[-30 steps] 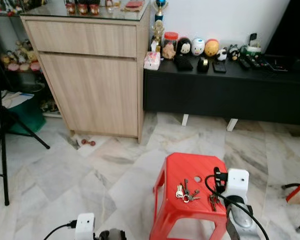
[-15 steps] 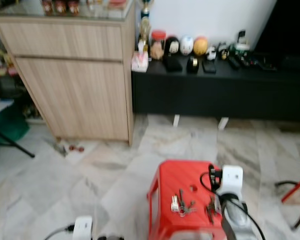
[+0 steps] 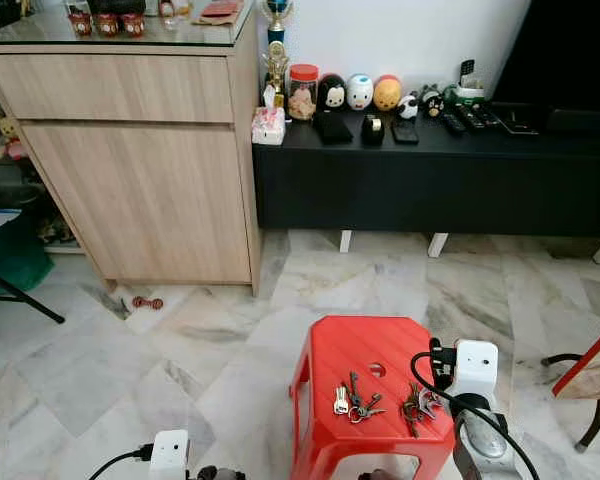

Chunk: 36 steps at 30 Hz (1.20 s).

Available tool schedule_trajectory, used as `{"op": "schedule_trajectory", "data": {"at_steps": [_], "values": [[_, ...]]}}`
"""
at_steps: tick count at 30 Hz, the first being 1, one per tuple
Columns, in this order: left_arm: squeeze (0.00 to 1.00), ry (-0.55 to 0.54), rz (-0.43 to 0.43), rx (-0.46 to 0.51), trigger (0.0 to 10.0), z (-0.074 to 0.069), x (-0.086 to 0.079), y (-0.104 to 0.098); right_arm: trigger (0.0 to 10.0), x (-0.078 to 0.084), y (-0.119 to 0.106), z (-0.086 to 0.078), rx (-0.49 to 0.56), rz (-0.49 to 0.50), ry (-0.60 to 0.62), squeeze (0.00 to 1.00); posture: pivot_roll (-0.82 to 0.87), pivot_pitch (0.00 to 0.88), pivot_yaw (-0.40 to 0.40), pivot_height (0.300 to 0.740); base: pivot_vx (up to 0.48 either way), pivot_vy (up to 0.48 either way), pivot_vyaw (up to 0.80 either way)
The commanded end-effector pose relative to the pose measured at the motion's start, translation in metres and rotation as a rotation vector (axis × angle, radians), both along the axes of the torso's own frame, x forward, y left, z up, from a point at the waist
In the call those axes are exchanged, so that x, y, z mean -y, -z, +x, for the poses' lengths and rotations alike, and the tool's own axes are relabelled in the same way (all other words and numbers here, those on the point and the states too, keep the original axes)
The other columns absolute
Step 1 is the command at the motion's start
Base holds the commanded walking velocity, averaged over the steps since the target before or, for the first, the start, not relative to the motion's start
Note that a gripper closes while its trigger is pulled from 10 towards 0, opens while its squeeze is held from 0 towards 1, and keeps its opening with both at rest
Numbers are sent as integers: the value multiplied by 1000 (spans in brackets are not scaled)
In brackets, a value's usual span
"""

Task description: Hang keys on a hook

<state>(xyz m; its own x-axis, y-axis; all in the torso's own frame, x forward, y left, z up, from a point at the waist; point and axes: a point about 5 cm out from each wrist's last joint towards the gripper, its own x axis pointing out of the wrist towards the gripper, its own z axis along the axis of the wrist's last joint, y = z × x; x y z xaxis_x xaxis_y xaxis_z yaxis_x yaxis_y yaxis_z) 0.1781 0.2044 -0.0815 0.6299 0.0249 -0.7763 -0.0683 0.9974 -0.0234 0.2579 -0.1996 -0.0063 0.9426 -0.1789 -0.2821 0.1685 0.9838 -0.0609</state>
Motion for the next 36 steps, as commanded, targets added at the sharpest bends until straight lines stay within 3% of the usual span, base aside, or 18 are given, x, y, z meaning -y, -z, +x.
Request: {"op": "schedule_trajectory", "data": {"at_steps": [1, 29, 35, 36], "values": [[0, 7, -20, -42, 10000, -8, 5, 5, 10000, 1, 1, -1, -13, -3, 5, 0, -14, 0, -67, 647, 0, 0, 0], [0, 3, -3, -36, 10000, -7, 3, 4, 10000, -2, 1, 2, -8, 16, -2, 0, -14, 0, -74, 647, 217, 0, 0], [0, 6, -1, -35, 10000, -6, 4, 4, 10000, 0, 11, -7, -67, 25, 9, 0, -12, 0, -76, 647, 0, 0, 0], [0, 7, -1, -36, 10000, -7, 4, 4, 10000, 4, 15, -11, -91, 81, 62, 0, -12, 0, -76, 647, 0, 0, 0]]}}
